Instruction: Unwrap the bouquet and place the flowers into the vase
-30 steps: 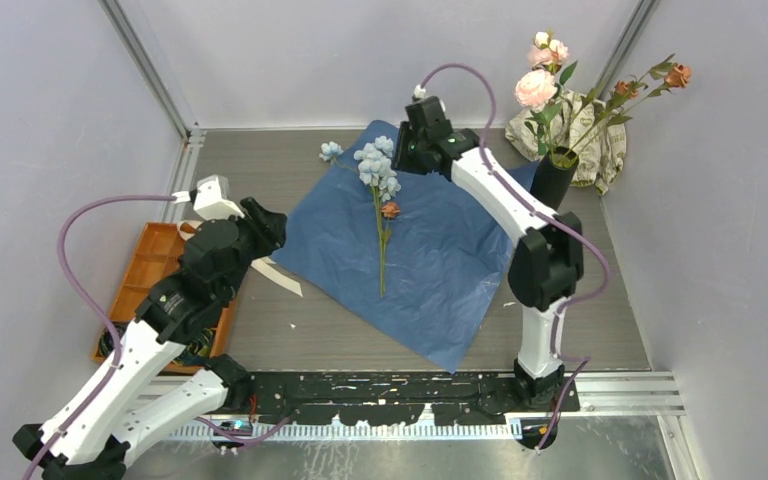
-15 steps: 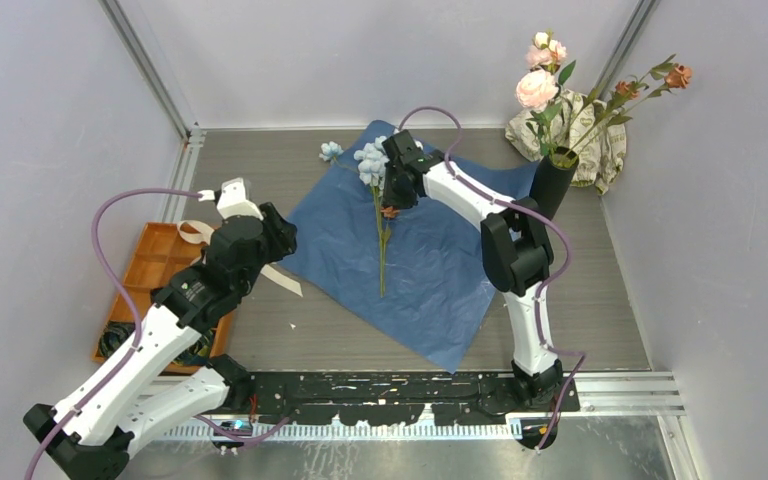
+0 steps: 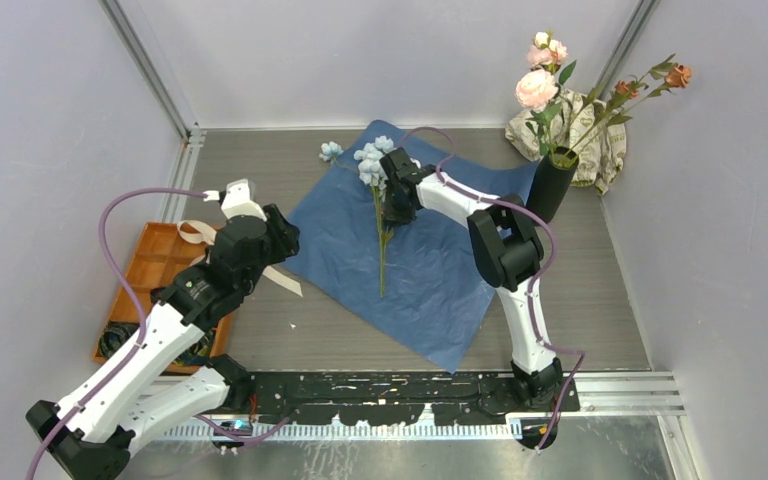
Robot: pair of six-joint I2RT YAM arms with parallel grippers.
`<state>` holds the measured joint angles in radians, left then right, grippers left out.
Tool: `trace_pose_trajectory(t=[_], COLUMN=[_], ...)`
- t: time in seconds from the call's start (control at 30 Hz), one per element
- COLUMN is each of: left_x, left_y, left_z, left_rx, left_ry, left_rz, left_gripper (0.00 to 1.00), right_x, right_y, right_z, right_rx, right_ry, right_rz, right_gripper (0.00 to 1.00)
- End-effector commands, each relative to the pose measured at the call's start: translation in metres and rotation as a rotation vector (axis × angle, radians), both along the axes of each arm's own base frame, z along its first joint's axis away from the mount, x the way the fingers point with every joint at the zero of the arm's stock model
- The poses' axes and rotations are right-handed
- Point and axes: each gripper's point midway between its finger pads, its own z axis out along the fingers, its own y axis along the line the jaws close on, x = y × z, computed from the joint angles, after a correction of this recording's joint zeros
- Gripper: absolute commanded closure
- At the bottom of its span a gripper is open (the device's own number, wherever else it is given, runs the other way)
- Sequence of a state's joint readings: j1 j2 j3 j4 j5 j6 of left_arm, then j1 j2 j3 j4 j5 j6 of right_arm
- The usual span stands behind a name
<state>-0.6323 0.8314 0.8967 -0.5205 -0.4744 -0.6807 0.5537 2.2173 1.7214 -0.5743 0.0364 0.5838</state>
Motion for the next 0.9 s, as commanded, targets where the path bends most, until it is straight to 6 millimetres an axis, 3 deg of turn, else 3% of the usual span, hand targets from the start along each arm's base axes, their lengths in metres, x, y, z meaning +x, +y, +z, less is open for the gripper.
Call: trace_pose_trajectory(t=[0.0, 0.17, 0.3, 0.47, 0.63, 0.87], left_x=[0.005, 0.006, 0.006, 0.006, 0.006, 0.007], left_y=[-0.002, 0.0, -0.001, -0.003, -0.004, -0.009], left_z=[0.012, 0.009, 0.006, 0.006, 0.004, 0.0], left_rx=[-0.043, -0.04, -0.04, -0.046, -0.046, -0.053], left_ry=[-0.045, -0.041, -0.038, -0.037, -0.032, -0.021], left_rz=[0.012, 0.016, 0.013, 0.004, -0.001, -0.016], left_gripper=[0.52, 0.52, 0.53, 0.53, 0.52, 0.53], right_x=[0.009, 0.009, 0.01, 0.013, 0.015, 0.01], right_y=[0.007, 0.006, 0.007, 0.004, -0.006, -0.032], right_z=[0.005, -0.003, -0.004, 0.009, 0.053, 0.161], right_rx=[0.021, 0.017, 0.018, 0.008, -0.002, -0.009], right_ry=[-0.035, -0.025, -0.025, -0.05, -0.127, -0.331], right_rz=[-0.017, -0.025, -0.029, -0.041, -0.047, -0.062], right_gripper=[0.73, 0.75, 0.83, 0.91, 0.97, 0.99])
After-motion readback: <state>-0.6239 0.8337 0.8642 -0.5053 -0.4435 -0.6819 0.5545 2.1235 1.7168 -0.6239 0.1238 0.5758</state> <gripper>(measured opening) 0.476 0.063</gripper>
